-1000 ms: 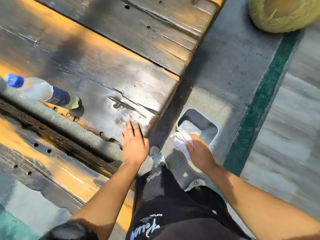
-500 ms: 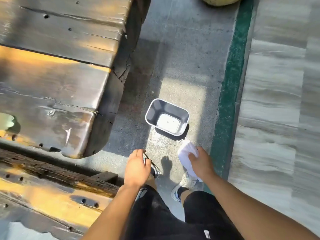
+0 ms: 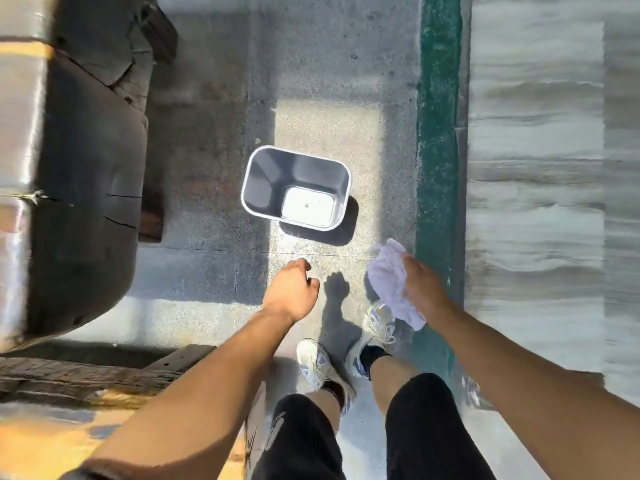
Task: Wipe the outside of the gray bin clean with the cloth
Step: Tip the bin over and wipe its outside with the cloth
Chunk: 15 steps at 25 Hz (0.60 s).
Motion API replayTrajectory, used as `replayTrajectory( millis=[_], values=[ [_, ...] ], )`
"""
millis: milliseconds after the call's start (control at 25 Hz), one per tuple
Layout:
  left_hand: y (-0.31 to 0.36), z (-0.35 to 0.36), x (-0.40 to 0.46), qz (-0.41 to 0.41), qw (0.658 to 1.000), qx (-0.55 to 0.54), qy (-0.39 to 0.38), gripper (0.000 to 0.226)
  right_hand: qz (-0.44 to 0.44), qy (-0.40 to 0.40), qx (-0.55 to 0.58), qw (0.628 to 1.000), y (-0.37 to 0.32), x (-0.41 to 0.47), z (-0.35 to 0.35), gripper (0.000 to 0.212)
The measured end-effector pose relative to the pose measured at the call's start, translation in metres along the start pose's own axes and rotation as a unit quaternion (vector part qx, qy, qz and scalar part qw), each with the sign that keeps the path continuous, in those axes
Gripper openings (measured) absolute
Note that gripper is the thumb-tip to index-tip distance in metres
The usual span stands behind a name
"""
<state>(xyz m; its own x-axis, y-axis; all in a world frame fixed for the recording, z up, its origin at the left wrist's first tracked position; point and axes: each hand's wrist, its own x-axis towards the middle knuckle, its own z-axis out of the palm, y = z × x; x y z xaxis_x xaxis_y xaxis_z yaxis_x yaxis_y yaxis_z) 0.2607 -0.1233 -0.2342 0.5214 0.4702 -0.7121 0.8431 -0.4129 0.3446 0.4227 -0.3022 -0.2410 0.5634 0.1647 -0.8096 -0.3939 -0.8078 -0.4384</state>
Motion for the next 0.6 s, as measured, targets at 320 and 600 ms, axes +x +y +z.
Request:
replayTrajectory(
  millis=[320,600],
  values=[
    [-0.014,0.058,0.107,0.089,0.985,0.103,0.105,0.033,0.035,0.013,0.069,0.997,0.061,0.104,0.031,0.037],
    [0.023,0.102,0.216,0.132,0.961,0.094,0.223,0.05,-0.031,-0.021,0.162,0.986,0.089,0.218,0.05,0.022]
  ],
)
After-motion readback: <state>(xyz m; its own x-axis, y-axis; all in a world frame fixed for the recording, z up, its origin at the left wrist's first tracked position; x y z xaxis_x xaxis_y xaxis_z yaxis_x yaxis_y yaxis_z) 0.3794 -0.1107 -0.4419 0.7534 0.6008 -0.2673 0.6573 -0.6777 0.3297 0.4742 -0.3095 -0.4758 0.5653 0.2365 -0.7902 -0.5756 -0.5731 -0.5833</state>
